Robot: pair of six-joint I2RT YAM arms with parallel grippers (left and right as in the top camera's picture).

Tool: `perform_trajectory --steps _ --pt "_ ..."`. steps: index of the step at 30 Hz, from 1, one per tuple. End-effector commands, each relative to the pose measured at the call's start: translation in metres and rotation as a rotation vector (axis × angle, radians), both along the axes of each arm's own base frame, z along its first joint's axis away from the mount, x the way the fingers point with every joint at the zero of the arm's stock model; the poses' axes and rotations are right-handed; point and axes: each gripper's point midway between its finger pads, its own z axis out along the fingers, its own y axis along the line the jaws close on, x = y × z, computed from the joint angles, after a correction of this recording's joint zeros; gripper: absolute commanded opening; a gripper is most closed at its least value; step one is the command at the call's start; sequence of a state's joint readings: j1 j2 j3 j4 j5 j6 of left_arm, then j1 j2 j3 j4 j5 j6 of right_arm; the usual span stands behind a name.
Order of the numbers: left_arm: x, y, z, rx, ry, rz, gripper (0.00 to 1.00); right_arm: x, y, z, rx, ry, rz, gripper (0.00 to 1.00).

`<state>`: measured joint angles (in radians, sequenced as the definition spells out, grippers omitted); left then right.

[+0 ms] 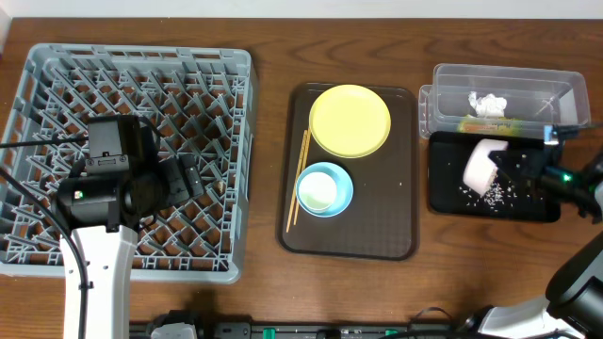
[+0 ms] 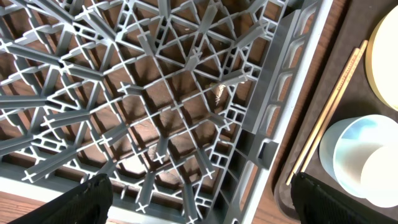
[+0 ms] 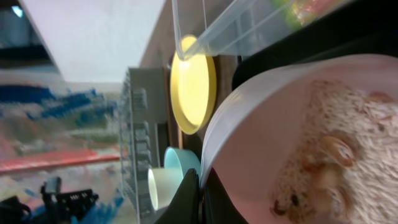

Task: Sort waste into correct bins and load items into the dishwasher
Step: 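Tip the pink bowl over the black tray to pour out the rice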

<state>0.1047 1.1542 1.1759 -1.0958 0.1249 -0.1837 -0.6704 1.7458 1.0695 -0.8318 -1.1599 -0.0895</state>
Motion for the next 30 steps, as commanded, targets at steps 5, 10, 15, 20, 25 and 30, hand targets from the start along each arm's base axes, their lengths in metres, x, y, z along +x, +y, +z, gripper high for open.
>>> perform_trajectory --steps 5,10,15,20,25,30 --pt "0.003 0.002 0.007 0.005 -0.017 0.012 0.93 -0.008 -0.027 0.011 0.145 -0.082 -0.118 0.01" --pt "0.003 0.002 0.007 0.005 -0.017 0.012 0.93 -0.015 -0.050 0.014 0.199 -0.101 -0.204 0.01" --pt "0.003 0.002 0.007 0.005 -0.017 0.012 0.93 -0.020 -0.068 0.019 0.237 -0.135 -0.264 0.01" --pt "0.003 0.002 0.007 0.005 -0.017 0.012 0.93 -0.020 -0.071 0.028 0.257 -0.188 -0.261 0.01" --pt "0.003 0.002 0.007 0.005 -0.017 0.012 0.93 -0.020 -0.070 0.043 0.301 -0.263 -0.238 0.01" --pt "0.003 0.002 0.007 0.005 -0.018 0.012 0.93 -0.019 -0.067 0.037 0.295 -0.225 -0.241 0.01"
